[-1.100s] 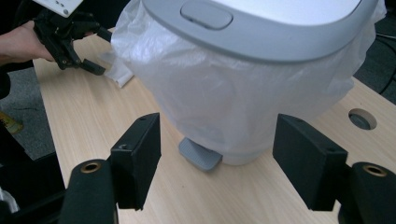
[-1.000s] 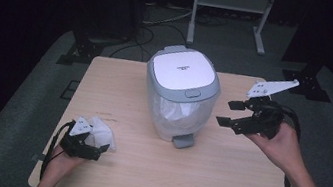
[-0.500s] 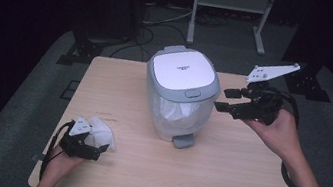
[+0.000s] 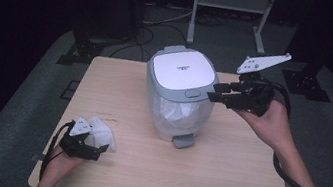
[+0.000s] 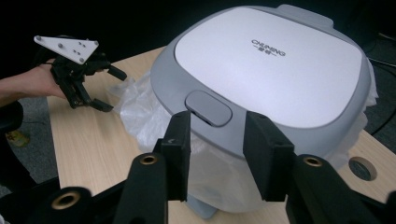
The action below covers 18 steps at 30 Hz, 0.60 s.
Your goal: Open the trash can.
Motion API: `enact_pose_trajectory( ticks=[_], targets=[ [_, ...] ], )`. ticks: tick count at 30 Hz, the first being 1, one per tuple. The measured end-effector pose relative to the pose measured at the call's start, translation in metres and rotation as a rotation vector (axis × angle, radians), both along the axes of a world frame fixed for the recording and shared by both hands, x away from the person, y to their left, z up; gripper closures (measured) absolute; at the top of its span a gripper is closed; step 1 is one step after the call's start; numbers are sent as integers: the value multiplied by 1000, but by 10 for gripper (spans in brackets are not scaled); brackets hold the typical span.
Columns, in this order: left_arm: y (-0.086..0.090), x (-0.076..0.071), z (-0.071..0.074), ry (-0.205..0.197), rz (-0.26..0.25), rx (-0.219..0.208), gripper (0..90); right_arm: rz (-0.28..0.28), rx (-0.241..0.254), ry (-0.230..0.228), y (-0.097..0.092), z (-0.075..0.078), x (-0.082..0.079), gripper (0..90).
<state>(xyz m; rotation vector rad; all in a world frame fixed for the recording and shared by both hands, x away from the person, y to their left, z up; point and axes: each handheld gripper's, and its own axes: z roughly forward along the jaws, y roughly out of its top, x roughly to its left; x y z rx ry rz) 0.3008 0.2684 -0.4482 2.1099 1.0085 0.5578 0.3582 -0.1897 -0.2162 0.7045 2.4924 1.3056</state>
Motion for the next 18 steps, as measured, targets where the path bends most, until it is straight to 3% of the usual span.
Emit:
enact_pose_trajectory(
  ticks=[18],
  targets=[
    [0,0,0,-2,-2,0,45,33,-19,15,34,-8,16,816]
  ],
)
